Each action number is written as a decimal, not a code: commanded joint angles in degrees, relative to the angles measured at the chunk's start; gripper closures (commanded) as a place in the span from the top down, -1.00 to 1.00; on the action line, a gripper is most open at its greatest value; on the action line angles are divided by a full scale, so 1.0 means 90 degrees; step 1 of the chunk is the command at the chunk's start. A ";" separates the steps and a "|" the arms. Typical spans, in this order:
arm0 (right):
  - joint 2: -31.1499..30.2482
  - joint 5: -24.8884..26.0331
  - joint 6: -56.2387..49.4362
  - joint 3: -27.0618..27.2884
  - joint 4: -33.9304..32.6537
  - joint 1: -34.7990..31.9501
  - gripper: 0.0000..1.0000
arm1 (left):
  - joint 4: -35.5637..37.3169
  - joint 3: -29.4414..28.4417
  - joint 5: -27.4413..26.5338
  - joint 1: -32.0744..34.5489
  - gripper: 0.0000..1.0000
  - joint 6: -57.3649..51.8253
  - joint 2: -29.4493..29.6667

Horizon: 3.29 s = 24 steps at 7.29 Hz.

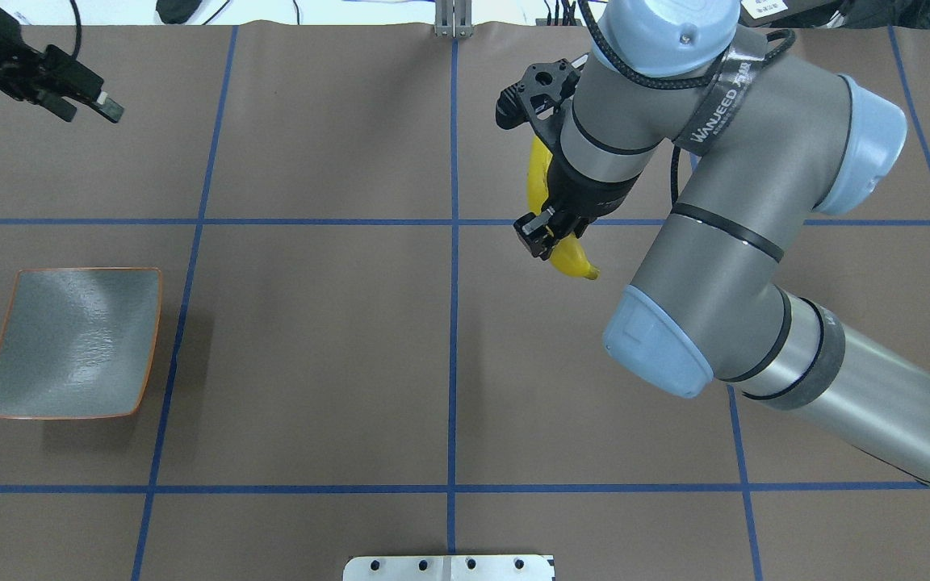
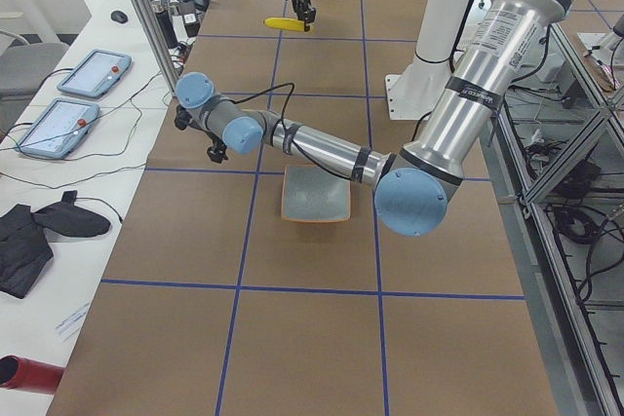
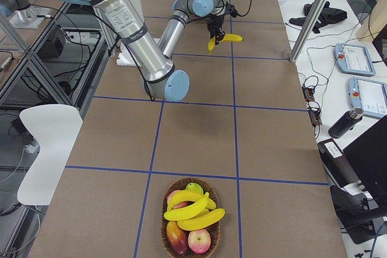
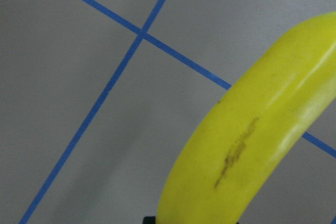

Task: Transfer all bananas from basket to plate

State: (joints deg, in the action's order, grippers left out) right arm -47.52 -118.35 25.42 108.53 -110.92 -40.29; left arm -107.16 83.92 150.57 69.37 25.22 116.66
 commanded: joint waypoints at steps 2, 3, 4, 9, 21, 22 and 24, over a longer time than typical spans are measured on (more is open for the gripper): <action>0.0463 0.0025 0.0143 -0.0192 -0.0010 0.0422 -1.00 | -0.0182 0.0139 0.0446 -0.0490 1.00 0.1578 0.0932; 0.0775 0.0054 0.0174 -0.0483 -0.0019 0.0540 -1.00 | -0.0522 0.0139 0.0447 -0.0646 1.00 0.2076 0.1080; 0.1049 0.0054 0.0300 -0.0709 -0.0019 0.0599 -1.00 | -0.1076 0.0090 0.0380 -0.0918 1.00 0.2409 0.1120; 0.1139 0.0064 0.0428 -0.0721 -0.0019 0.0648 -1.00 | -0.3469 -0.0037 -0.1884 -0.1682 0.97 0.5029 0.1052; 0.1130 0.0025 0.0408 -0.0721 -0.0010 0.0668 -1.00 | -0.5984 -0.0028 -0.2277 -0.2571 0.98 0.9444 0.1139; 0.1130 0.0005 0.0408 -0.0721 -0.0010 0.0668 -1.00 | -0.5984 -0.0027 -0.2297 -0.2687 0.98 0.9425 0.1217; 0.1130 -0.0005 0.0408 -0.0682 -0.0010 0.0668 -1.00 | -0.5984 -0.0047 -0.2713 -0.2989 0.98 0.9434 0.1354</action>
State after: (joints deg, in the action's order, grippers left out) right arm -37.35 -118.33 29.10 102.20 -111.01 -34.28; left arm -160.97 83.55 128.72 44.29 110.07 128.06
